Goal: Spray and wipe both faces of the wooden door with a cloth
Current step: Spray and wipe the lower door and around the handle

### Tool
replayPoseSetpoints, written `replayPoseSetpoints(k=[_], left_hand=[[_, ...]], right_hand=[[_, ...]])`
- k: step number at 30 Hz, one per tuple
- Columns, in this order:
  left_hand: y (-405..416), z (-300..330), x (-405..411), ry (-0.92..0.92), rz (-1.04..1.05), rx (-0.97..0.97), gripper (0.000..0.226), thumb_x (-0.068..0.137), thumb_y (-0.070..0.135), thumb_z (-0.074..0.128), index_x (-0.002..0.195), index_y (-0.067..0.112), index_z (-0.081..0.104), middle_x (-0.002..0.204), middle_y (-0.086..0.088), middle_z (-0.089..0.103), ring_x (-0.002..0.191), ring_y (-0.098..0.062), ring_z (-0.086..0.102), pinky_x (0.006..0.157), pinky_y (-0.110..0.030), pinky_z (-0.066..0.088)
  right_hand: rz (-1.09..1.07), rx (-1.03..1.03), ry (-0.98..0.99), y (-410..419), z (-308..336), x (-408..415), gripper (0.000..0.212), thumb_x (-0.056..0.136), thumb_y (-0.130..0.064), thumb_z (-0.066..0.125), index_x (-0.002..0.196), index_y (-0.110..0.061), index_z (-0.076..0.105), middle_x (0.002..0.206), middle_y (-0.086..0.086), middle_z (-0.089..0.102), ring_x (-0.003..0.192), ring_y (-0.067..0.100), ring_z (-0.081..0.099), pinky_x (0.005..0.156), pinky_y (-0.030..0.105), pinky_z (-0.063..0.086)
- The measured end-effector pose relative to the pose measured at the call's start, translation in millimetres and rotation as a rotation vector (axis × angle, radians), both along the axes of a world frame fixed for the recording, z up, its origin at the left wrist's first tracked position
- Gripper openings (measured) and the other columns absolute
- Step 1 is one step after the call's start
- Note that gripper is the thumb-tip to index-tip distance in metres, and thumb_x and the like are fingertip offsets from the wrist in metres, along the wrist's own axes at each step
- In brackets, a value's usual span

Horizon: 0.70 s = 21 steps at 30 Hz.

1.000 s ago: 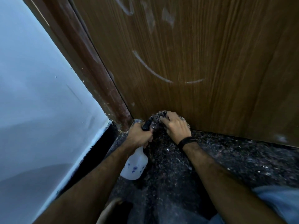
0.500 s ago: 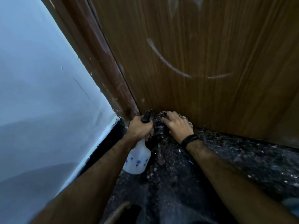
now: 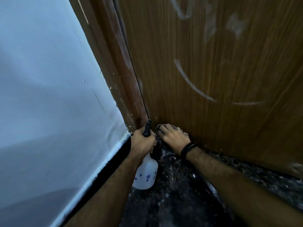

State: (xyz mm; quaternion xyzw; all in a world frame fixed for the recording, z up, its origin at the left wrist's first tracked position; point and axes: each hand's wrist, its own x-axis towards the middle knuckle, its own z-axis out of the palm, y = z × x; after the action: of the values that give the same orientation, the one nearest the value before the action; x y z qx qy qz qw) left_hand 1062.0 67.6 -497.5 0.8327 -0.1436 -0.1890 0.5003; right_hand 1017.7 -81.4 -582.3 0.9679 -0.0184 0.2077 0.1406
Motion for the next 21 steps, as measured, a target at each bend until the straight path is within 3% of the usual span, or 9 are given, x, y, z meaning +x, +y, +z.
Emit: replayPoseSetpoints(k=[3, 6, 8, 10, 12, 15, 17, 19, 21], left_hand=[[-4, 2, 1, 0.011, 0.002, -0.062, 0.021, 0.085, 0.001, 0.052, 0.072, 0.016, 0.058, 0.059, -0.008, 0.060, 0.052, -0.023, 0.050, 0.056, -0.031, 0.042], [-5, 5, -2, -0.002, -0.002, -0.119, 0.008, 0.081, 0.013, 0.056, 0.080, 0.011, 0.064, 0.072, -0.022, 0.065, 0.059, -0.024, 0.056, 0.056, -0.029, 0.043], [0, 7, 1, -0.044, 0.020, -0.113, 0.008, 0.083, 0.008, 0.058, 0.077, 0.011, 0.062, 0.069, -0.017, 0.064, 0.057, -0.016, 0.056, 0.052, -0.021, 0.042], [5, 4, 6, -0.079, 0.037, -0.104, 0.018, 0.085, 0.000, 0.057, 0.072, 0.013, 0.058, 0.063, -0.011, 0.060, 0.055, -0.017, 0.056, 0.051, -0.022, 0.042], [10, 3, 6, -0.082, 0.061, -0.087, 0.021, 0.087, 0.003, 0.057, 0.071, 0.015, 0.059, 0.064, -0.012, 0.061, 0.056, -0.025, 0.057, 0.055, -0.028, 0.045], [11, 9, 3, -0.057, 0.072, -0.076, 0.021, 0.088, -0.001, 0.055, 0.074, 0.015, 0.059, 0.063, -0.014, 0.061, 0.052, -0.024, 0.054, 0.046, -0.024, 0.042], [9, 16, -1, -0.059, 0.062, -0.084, 0.021, 0.084, -0.006, 0.054, 0.076, 0.013, 0.060, 0.063, -0.014, 0.061, 0.052, -0.023, 0.054, 0.042, -0.022, 0.041], [7, 20, -2, -0.052, 0.053, -0.097, 0.022, 0.081, -0.007, 0.053, 0.075, 0.013, 0.061, 0.063, -0.014, 0.061, 0.051, -0.024, 0.054, 0.043, -0.023, 0.042], [6, 20, 0, -0.058, 0.070, -0.129, 0.022, 0.080, -0.005, 0.053, 0.073, 0.014, 0.062, 0.061, -0.012, 0.061, 0.053, -0.025, 0.056, 0.050, -0.027, 0.045]], right_hand=[[-0.004, 0.098, -0.293, 6, 45, 11, 0.037, 0.081, -0.010, 0.046, 0.111, -0.006, 0.067, 0.104, 0.009, 0.060, 0.093, 0.028, 0.054, 0.057, 0.036, 0.052], [-0.068, 0.221, -0.556, 19, 91, 30, 0.035, 0.081, -0.011, 0.054, 0.114, -0.009, 0.065, 0.099, 0.008, 0.059, 0.088, 0.028, 0.055, 0.055, 0.036, 0.048], [-0.105, 0.206, -0.590, 24, 97, 40, 0.035, 0.082, -0.007, 0.061, 0.117, -0.009, 0.064, 0.099, 0.008, 0.058, 0.087, 0.028, 0.054, 0.053, 0.035, 0.047], [-0.098, 0.161, -0.523, 22, 83, 44, 0.035, 0.085, -0.006, 0.064, 0.120, -0.007, 0.063, 0.101, 0.008, 0.059, 0.085, 0.028, 0.055, 0.051, 0.034, 0.048], [-0.086, 0.111, -0.332, 20, 56, 40, 0.036, 0.085, -0.009, 0.063, 0.121, -0.006, 0.063, 0.105, 0.008, 0.059, 0.090, 0.029, 0.057, 0.052, 0.034, 0.052], [-0.105, 0.003, 0.028, 18, 23, 21, 0.045, 0.085, -0.012, 0.034, 0.110, -0.013, 0.071, 0.118, 0.006, 0.061, 0.101, 0.025, 0.059, 0.058, 0.031, 0.055], [-0.103, 0.014, 0.172, 18, 17, 12, 0.056, 0.086, -0.009, 0.020, 0.117, -0.010, 0.066, 0.135, 0.010, 0.052, 0.118, 0.028, 0.052, 0.073, 0.035, 0.056], [-0.068, 0.058, 0.169, 18, 28, 10, 0.044, 0.095, -0.005, 0.029, 0.130, -0.006, 0.055, 0.143, 0.013, 0.039, 0.129, 0.031, 0.041, 0.085, 0.040, 0.054], [-0.084, 0.148, 0.018, 20, 52, 13, 0.035, 0.093, -0.009, 0.054, 0.127, -0.009, 0.056, 0.133, 0.011, 0.044, 0.122, 0.030, 0.045, 0.080, 0.039, 0.056]])
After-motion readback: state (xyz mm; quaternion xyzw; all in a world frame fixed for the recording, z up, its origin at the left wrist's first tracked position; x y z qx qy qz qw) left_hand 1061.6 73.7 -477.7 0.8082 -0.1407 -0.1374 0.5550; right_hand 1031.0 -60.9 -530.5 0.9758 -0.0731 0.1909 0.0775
